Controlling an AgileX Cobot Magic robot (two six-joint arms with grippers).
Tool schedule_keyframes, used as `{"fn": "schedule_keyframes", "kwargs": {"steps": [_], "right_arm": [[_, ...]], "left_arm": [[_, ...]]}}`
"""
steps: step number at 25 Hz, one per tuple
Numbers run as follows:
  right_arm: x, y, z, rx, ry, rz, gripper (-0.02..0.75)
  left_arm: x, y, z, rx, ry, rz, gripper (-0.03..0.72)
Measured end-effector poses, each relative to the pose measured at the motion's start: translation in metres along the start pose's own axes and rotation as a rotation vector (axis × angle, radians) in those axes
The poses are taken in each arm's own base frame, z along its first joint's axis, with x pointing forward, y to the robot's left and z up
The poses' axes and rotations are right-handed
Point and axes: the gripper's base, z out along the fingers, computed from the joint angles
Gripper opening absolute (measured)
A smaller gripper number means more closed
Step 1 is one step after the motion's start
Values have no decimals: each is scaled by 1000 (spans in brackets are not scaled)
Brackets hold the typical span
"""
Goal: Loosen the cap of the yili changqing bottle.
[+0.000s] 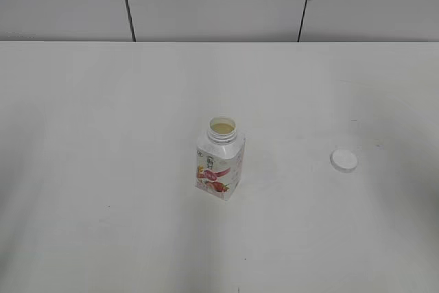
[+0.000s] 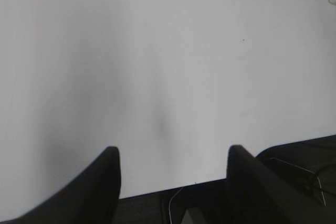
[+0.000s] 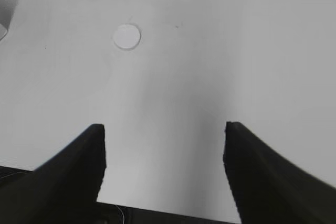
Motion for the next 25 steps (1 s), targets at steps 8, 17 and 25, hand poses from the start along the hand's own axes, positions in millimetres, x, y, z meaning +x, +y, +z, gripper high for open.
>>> {"fn": "schedule_keyframes", "kwargs": {"steps": [8,17,25], "right_arm": [[56,4,-8,4,-62,15,554],[92,6,-27,13,-196,21,554],[120,9,-16,8,-148,49,554]], "left_arm": [[23,0,-22,23,-131,-17,405],[42,1,-41,39,-275,-26,405],[56,2,-53,46,-381,-30,405]]}}
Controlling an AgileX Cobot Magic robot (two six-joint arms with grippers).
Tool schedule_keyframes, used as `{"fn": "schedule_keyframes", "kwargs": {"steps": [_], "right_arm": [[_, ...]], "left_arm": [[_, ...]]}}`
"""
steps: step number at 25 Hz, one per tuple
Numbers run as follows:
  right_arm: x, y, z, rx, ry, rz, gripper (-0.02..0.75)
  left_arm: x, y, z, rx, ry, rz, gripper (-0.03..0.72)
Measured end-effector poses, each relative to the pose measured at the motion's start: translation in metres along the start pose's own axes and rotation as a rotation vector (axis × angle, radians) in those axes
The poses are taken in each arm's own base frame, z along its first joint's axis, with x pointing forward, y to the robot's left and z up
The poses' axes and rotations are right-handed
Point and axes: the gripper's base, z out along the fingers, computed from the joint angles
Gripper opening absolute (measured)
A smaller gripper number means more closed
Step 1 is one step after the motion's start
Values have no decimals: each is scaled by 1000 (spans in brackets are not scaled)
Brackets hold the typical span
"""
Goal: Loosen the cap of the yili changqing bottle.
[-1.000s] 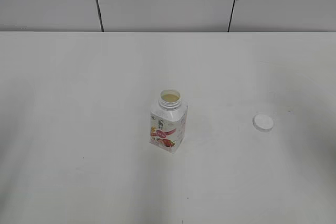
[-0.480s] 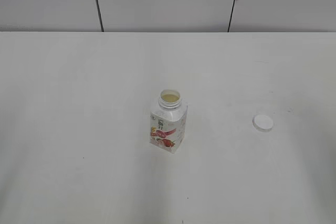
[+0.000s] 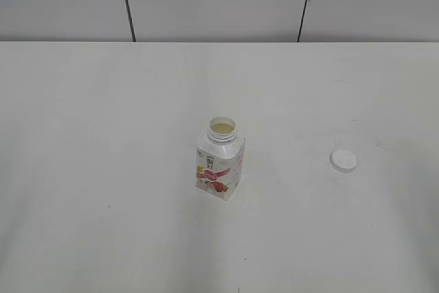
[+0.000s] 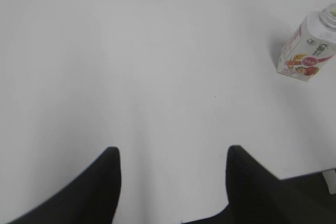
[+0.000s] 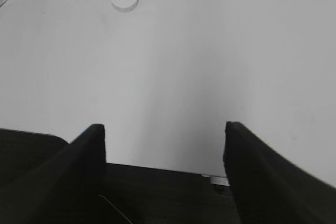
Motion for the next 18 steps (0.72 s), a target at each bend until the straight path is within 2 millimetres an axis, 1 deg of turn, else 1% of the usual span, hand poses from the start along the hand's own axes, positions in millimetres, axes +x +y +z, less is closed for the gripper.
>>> {"fn": "schedule_keyframes", "kwargs": {"steps": [8,14,18], "right_arm": [[13,0,-4,1,-27,14,546],[23,0,-18,4,-134,18,492],[31,0,-28,7,-214,21,479]], "left_arm": [[4,0,-7,2,-43,-1,405],[11,1,-15,2,-103,0,405],[17,2,-22,4,-155,0,405]]}}
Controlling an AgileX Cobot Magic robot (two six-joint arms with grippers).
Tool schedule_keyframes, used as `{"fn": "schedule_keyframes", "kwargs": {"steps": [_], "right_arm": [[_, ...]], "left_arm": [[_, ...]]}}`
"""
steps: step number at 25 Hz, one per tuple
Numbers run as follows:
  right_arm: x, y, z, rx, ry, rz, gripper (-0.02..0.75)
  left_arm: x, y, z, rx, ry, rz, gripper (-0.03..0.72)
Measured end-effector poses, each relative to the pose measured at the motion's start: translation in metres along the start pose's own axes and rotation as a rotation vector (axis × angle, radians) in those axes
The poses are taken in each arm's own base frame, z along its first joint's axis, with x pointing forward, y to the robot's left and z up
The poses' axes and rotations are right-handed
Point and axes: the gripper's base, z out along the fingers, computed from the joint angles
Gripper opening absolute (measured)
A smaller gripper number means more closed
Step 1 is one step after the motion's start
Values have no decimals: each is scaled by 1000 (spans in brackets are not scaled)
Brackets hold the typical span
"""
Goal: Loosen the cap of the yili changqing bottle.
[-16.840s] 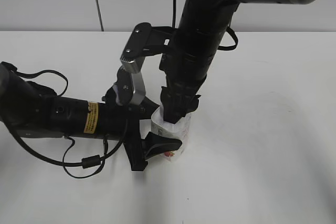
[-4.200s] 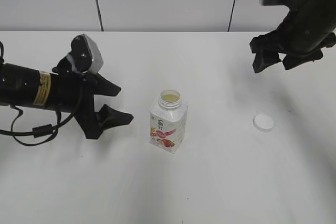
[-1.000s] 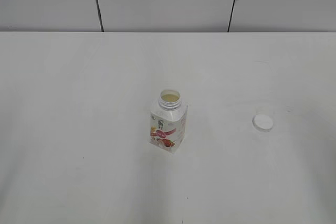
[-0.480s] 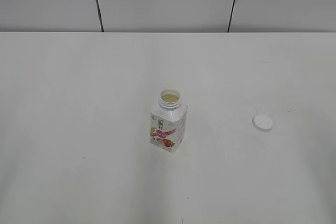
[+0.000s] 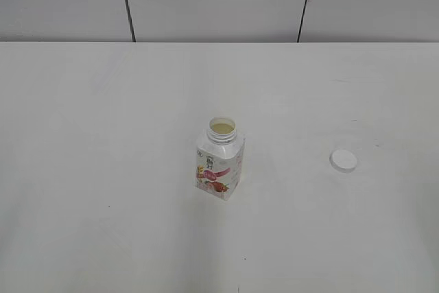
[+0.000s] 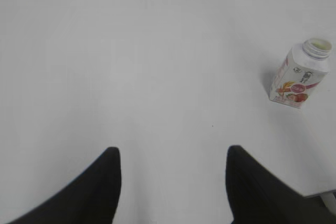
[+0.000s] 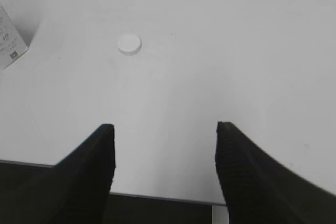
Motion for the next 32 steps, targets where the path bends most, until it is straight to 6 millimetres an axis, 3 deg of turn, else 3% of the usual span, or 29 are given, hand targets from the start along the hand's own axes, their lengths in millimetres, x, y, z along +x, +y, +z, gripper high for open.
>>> {"fn": "schedule_keyframes", "kwargs": {"steps": [9,32], "right_arm": [[11,-1,-16,7,-118,2,479],[11,-1,-16,42,-119,21,477]], "left_arm": [[3,0,-5,1,-31,0,405],[4,1,-4,-2,-29,1,405]]}}
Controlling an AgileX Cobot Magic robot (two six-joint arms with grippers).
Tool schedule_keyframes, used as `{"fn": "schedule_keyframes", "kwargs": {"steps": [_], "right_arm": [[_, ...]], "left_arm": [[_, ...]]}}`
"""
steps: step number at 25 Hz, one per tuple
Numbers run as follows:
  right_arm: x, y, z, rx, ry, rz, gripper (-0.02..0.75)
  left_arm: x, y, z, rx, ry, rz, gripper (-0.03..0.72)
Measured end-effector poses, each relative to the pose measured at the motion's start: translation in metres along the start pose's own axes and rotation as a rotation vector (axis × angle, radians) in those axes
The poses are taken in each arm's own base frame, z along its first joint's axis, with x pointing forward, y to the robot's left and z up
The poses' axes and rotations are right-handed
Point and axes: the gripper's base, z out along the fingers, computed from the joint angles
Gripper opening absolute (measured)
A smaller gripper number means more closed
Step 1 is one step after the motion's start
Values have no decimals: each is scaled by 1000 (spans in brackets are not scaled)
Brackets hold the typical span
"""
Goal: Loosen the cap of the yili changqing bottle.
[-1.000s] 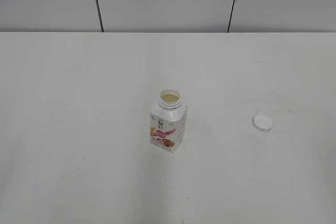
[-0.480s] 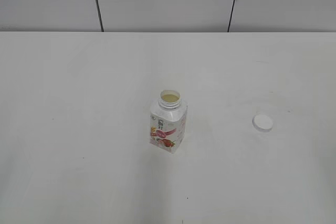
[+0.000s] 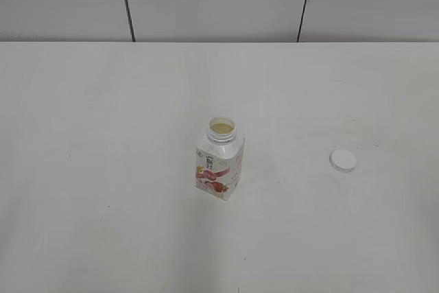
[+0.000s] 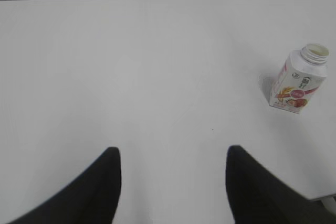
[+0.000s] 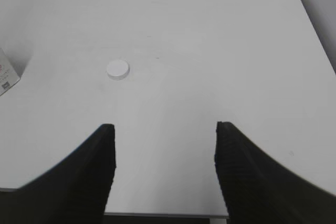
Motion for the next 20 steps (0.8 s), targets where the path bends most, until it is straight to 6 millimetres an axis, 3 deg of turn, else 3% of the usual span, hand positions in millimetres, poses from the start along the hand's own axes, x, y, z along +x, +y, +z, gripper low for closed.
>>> {"fn": "schedule_keyframes", "kwargs": {"steps": [20], "right_arm": [[0,1,0,88,4,46,477]], "left_arm": [[0,0,0,0,0,0,405]]}}
